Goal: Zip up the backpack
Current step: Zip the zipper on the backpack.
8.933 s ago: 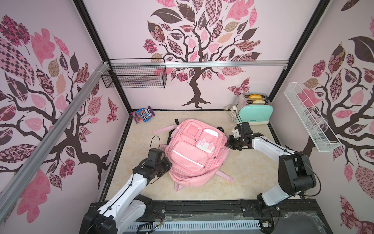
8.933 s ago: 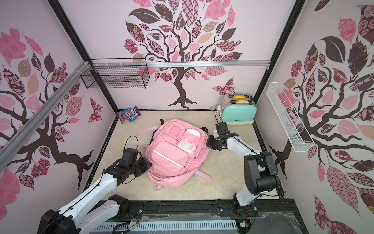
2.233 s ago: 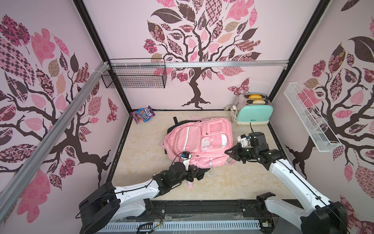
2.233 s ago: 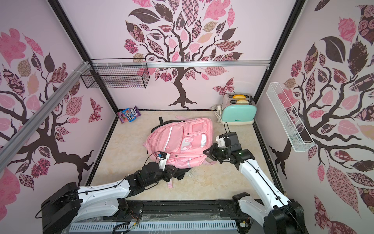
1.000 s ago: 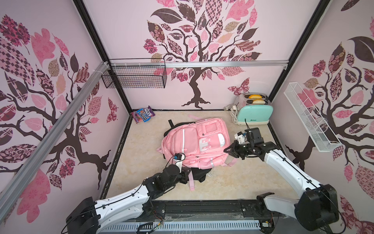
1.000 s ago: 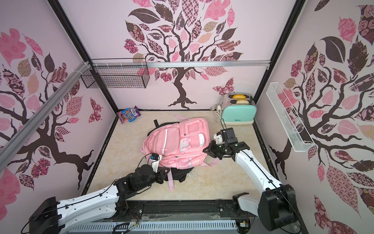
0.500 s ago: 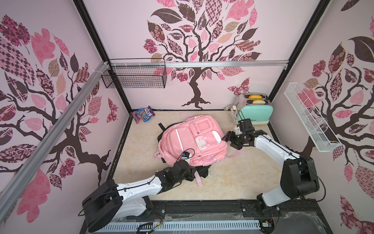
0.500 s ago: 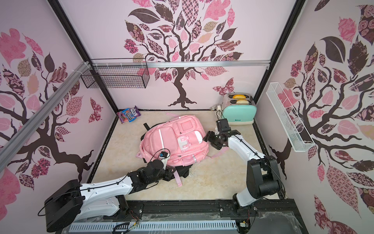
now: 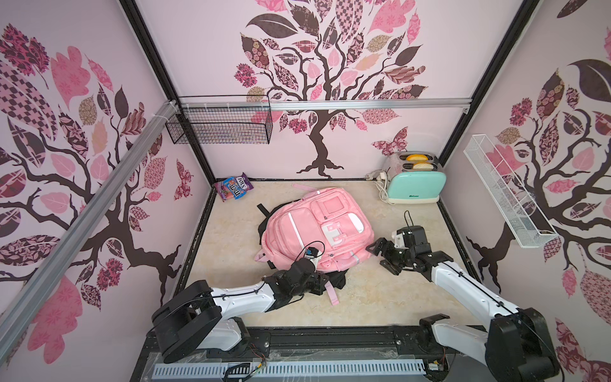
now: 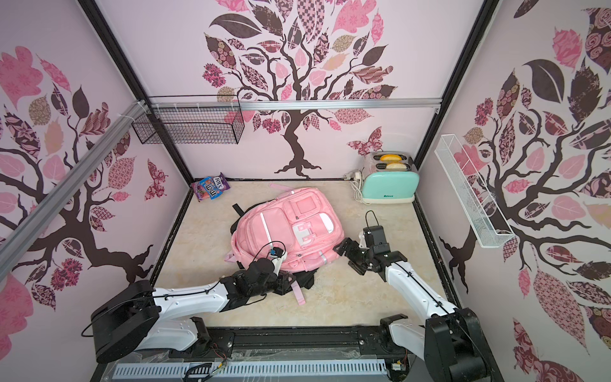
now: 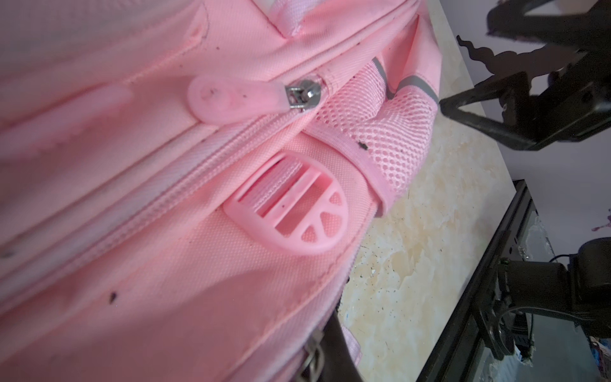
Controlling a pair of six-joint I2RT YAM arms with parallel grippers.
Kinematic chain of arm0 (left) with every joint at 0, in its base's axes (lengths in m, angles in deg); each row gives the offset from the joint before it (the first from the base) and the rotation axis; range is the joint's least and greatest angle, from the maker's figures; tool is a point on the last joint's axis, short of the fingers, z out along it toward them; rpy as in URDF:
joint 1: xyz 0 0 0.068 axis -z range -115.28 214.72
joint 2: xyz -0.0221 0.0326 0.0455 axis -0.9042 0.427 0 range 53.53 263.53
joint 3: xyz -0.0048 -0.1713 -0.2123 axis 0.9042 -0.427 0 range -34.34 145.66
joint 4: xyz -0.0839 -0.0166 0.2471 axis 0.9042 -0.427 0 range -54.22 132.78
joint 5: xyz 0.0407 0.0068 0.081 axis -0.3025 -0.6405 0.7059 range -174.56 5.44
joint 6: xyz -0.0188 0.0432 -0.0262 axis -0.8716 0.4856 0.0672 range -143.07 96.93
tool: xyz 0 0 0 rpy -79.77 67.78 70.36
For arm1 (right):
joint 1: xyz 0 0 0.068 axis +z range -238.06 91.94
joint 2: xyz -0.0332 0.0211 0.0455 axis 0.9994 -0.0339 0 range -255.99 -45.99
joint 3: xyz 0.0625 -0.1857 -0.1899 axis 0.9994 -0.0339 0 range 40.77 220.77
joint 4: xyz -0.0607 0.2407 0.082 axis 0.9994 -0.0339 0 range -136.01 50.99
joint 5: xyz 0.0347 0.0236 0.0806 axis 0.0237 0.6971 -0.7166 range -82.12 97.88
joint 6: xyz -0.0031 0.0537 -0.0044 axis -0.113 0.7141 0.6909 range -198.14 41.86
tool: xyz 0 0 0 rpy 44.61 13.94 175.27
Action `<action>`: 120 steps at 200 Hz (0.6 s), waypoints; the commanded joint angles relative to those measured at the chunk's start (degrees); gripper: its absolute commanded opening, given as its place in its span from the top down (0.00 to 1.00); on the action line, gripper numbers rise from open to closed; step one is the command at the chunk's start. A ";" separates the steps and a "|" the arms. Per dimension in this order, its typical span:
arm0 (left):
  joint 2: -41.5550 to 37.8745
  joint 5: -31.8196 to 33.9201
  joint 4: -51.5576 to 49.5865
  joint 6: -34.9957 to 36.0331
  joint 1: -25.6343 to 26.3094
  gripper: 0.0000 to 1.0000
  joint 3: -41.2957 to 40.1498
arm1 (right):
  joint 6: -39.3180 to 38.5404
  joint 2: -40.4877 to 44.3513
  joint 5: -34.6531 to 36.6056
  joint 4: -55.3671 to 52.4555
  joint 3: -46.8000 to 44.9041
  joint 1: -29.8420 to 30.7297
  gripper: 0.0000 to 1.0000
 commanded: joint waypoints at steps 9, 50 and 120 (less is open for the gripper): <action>1.27 -2.15 3.89 -0.33 0.82 1.00 1.87 | 4.00 2.01 -0.39 5.43 -1.69 1.27 0.08; 1.67 -0.61 3.06 -0.06 3.11 1.00 2.72 | 4.79 -1.27 -0.75 11.17 -2.33 3.88 0.08; 1.78 0.37 3.43 -0.40 3.77 1.00 1.91 | 5.25 -7.44 0.85 16.44 -0.72 8.25 0.13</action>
